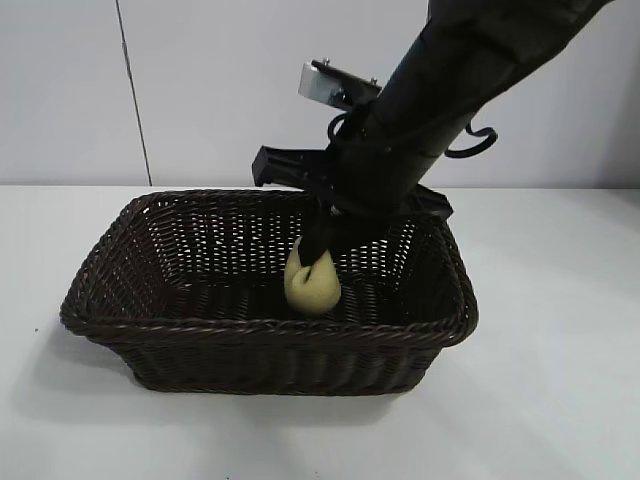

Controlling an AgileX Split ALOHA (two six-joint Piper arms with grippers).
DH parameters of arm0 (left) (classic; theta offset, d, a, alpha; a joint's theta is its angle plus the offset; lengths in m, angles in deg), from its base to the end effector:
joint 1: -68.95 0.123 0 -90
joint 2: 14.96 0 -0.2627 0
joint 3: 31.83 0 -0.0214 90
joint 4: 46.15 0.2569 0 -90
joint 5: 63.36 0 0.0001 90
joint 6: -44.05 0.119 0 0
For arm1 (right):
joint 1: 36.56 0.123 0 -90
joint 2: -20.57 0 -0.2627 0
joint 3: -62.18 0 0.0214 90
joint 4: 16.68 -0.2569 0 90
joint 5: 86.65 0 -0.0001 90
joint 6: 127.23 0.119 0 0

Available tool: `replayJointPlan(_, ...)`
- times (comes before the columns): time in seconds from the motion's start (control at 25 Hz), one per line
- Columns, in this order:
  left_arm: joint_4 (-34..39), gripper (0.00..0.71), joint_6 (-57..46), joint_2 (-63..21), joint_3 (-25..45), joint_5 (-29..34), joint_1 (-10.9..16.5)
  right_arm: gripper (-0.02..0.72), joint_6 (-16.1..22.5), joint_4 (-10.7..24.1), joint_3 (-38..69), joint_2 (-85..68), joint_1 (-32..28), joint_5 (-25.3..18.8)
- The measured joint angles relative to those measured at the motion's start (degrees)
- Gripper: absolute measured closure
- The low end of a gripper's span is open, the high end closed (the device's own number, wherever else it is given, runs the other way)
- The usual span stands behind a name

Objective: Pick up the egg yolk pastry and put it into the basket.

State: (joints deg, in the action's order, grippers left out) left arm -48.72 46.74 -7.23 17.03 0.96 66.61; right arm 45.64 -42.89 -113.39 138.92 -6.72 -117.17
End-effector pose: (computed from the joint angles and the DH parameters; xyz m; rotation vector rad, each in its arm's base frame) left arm 0.0441 -0.0066 0.2565 0.0962 2.1076 -0.0506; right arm 0.3415 0.2267 0.1320 -0.4088 2.6722 0.5576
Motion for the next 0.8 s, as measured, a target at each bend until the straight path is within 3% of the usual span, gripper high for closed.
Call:
replayJointPlan(0.16,0.0,0.232,0.0,0.0,0.0,0.0,0.0,0.605,0.0,0.0,0.0,0.2,0.0,0.2)
replayJointPlan(0.44,0.0,0.232,0.0,0.0,0.0,0.0,0.0,0.319,0.0,0.2,0.0,-1.8,0.0,0.0)
replayJointPlan(0.6,0.0,0.232,0.0,0.0,0.0,0.0,0.0,0.281,1.0,0.3,-0.1,-3.7,0.0,-2.2)
replayJointPlan(0.8,0.0,0.232,0.0,0.0,0.0,0.0,0.0,0.279,2.9,3.0,-4.2,-4.3,0.0,-11.7)
